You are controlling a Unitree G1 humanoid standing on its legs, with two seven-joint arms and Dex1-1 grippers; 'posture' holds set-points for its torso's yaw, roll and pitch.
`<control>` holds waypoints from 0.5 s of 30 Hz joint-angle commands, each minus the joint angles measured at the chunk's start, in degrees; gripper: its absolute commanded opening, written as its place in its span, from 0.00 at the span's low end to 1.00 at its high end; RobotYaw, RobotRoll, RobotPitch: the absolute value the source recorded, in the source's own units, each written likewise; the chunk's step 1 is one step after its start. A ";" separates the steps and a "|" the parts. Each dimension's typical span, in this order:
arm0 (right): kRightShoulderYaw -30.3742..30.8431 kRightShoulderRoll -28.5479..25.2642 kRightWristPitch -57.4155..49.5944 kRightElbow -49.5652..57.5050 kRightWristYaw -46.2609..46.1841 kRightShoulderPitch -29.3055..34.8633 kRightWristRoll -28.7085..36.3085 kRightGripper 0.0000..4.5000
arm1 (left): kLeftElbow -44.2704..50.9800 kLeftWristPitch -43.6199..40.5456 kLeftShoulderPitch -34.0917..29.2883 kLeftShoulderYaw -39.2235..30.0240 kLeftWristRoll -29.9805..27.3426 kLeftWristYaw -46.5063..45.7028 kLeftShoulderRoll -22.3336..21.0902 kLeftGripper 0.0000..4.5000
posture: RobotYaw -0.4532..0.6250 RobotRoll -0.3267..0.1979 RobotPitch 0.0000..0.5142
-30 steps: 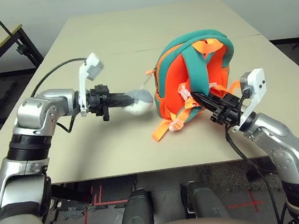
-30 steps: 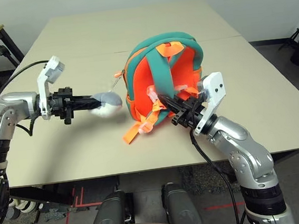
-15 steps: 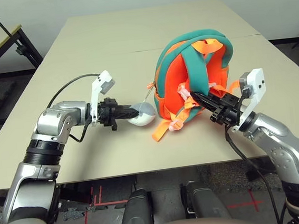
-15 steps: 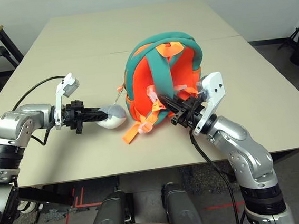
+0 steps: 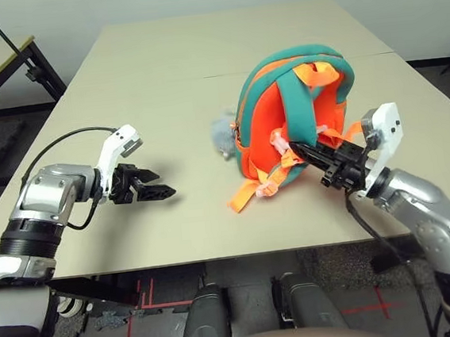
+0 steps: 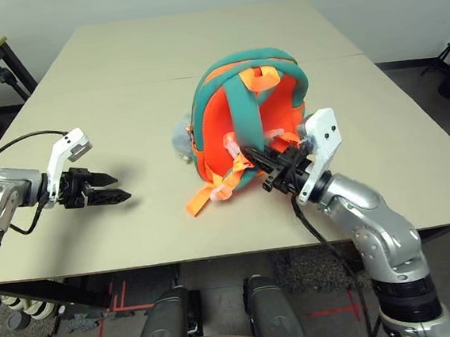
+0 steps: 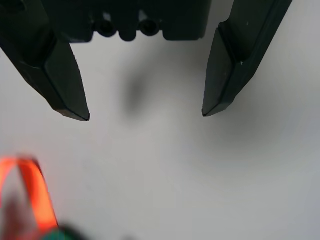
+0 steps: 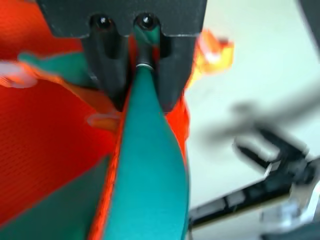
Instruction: Put the pencil case into the backpack and zip it.
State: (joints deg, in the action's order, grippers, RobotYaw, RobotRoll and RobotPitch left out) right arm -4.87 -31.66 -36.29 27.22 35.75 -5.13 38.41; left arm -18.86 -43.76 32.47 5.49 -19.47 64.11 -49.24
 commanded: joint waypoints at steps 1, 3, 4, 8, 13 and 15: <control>-2.88 -6.42 -3.16 1.48 5.75 1.94 2.96 0.58 | -0.32 0.47 -2.33 -2.72 -0.19 -1.20 -0.11 1.00 | 0.45 0.62 0.12; -6.06 -9.93 -3.20 -0.60 8.41 2.93 3.89 0.76 | -1.01 1.67 -3.29 -4.13 0.77 -3.29 0.25 1.00 | 0.45 0.62 0.12; -7.55 -11.74 -3.34 -1.62 9.99 3.59 4.36 0.84 | -1.77 2.80 -3.69 -4.85 1.23 -4.44 0.61 1.00 | 0.45 0.62 0.12; -13.17 -16.16 -1.95 -7.51 12.89 4.33 3.56 0.99 | -5.43 10.90 -5.56 -10.52 1.18 -11.52 4.54 1.00 | 0.45 0.62 0.12; -15.40 -13.75 8.33 -21.49 9.85 0.54 -4.32 0.99 | -9.29 16.65 -7.13 -20.93 -3.02 -19.05 12.04 1.00 | 0.46 0.62 0.11; -15.65 -10.97 12.62 -27.87 6.25 -2.30 -7.38 0.99 | -10.07 20.51 -8.55 -23.43 -2.82 -22.38 14.45 1.00 | 0.47 0.62 0.11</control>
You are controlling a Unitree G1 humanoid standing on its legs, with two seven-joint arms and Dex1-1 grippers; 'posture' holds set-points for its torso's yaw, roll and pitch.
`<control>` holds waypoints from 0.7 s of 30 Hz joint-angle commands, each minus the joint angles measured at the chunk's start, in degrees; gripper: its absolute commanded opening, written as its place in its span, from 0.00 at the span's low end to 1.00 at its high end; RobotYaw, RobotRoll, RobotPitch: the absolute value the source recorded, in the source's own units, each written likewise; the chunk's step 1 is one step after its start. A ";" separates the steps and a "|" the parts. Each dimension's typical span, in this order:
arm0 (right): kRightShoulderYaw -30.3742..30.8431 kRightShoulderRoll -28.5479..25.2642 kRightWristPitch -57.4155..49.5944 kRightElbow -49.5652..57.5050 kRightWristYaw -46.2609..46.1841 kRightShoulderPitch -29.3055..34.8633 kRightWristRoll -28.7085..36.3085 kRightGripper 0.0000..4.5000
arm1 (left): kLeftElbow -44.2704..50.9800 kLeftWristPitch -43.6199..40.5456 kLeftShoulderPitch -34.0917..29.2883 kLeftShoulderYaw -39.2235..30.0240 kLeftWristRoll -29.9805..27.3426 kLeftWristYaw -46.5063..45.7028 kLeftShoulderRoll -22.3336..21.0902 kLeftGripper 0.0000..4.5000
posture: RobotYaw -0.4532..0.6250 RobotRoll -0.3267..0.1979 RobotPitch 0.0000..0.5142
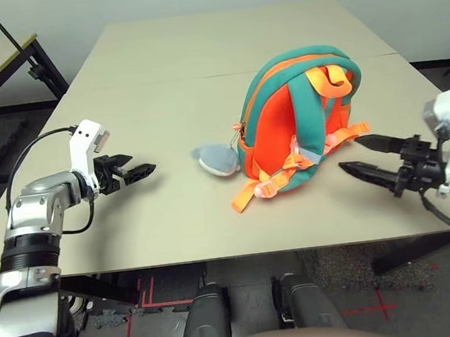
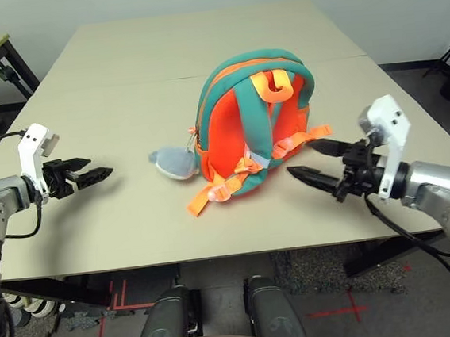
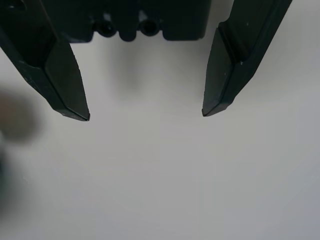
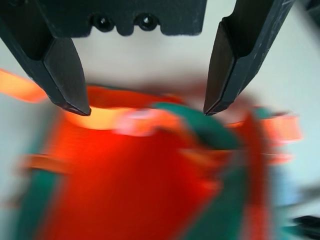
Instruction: Put the pencil case into the backpack and zip it.
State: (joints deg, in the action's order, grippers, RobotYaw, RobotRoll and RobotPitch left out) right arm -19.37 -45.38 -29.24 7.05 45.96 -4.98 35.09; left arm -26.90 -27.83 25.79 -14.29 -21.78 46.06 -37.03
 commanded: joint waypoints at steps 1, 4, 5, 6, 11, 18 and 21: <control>-1.03 4.04 7.63 -10.25 -5.00 -3.53 -5.34 0.99 | -2.66 6.77 -2.26 -4.62 -0.24 -6.07 3.27 1.00 | 0.47 0.62 0.11; -1.02 8.25 12.09 -16.35 -7.14 -6.15 -7.02 0.99 | -3.73 11.20 -3.32 -6.57 0.14 -10.37 5.80 1.00 | 0.48 0.62 0.09; -1.04 9.43 13.78 -18.14 -8.52 -6.99 -8.01 0.99 | -4.13 12.67 -3.55 -7.22 0.24 -11.78 6.54 1.00 | 0.48 0.62 0.09; -1.29 11.48 16.43 -21.01 -10.82 -8.31 -9.22 0.99 | -4.62 14.55 -4.03 -8.17 0.28 -13.85 7.61 1.00 | 0.49 0.62 0.09; -3.44 17.85 28.20 -36.51 -22.19 -14.96 -14.45 0.99 | -5.79 22.29 -5.99 -9.75 2.10 -22.11 11.96 1.00 | 0.52 0.62 0.08; -3.47 18.21 36.52 -47.45 -25.88 -19.80 -16.38 0.99 | -9.18 26.34 -4.31 -9.03 3.69 -26.66 13.67 1.00 | 0.53 0.62 0.08; -3.40 18.52 40.39 -52.00 -29.03 -21.35 -17.78 0.99 | -11.55 28.21 -3.17 -9.20 3.72 -27.48 14.03 1.00 | 0.53 0.62 0.09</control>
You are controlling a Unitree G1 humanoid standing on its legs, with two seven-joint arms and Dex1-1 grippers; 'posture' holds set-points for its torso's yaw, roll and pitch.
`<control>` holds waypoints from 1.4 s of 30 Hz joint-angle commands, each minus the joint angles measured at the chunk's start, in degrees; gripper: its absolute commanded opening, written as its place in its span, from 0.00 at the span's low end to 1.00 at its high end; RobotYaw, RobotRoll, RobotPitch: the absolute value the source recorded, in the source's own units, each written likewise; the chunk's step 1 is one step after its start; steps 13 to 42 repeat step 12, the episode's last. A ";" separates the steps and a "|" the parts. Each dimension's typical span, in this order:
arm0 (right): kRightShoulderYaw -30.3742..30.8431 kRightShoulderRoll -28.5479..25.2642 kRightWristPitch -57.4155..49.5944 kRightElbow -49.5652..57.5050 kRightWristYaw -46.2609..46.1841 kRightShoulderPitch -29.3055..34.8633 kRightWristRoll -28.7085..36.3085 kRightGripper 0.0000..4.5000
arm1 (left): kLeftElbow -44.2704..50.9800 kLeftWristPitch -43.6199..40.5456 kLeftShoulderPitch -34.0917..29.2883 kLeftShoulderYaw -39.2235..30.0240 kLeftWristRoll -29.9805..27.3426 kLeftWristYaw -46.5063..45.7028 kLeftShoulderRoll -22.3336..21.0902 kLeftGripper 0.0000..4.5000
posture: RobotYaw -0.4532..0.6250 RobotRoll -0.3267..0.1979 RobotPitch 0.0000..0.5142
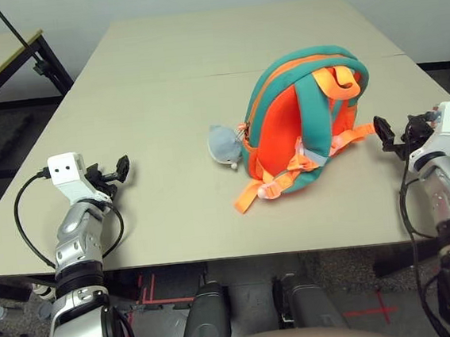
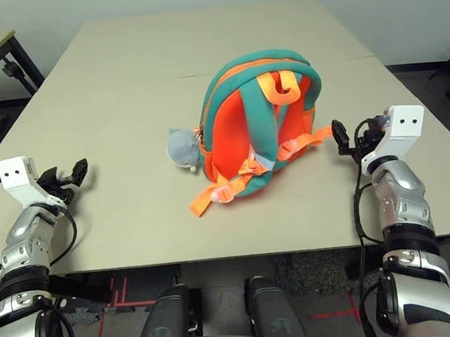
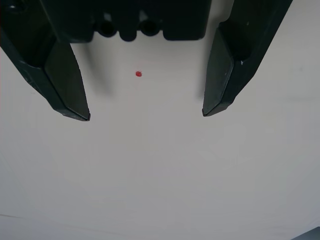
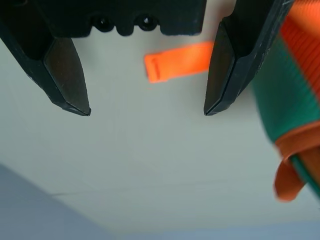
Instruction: Put the pencil case into the backpack and zip it.
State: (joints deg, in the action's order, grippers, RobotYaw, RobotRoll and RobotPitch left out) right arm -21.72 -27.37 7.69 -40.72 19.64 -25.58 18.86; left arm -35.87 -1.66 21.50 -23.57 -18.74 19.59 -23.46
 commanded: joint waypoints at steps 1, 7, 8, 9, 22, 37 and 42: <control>-0.97 0.65 4.40 -5.66 -3.70 -1.19 -1.88 0.99 | -3.35 2.76 1.44 0.11 0.82 -1.28 0.49 1.00 | 0.53 0.62 0.08; -0.87 1.86 7.64 -10.43 -7.83 -2.95 -2.81 0.99 | -5.89 5.39 3.11 0.43 0.89 -2.08 1.20 1.00 | 0.53 0.62 0.09; -1.00 2.01 7.93 -11.09 -8.13 -3.19 -2.76 0.99 | -6.19 5.64 3.37 0.51 0.97 -2.20 1.27 1.00 | 0.53 0.62 0.09; -1.02 2.14 8.20 -11.61 -8.27 -3.39 -2.71 0.99 | -6.44 5.82 3.60 0.55 0.96 -2.27 1.35 1.00 | 0.53 0.62 0.09; -0.68 2.60 8.93 -12.34 -8.05 -3.65 -2.58 0.99 | -7.00 6.24 3.98 0.64 1.03 -2.37 1.43 1.00 | 0.53 0.62 0.09; -0.68 2.60 8.93 -12.34 -8.05 -3.65 -2.58 0.99 | -7.00 6.24 3.98 0.64 1.03 -2.37 1.43 1.00 | 0.53 0.62 0.09; -0.68 2.60 8.93 -12.34 -8.05 -3.65 -2.58 0.99 | -7.00 6.24 3.98 0.64 1.03 -2.37 1.43 1.00 | 0.53 0.62 0.09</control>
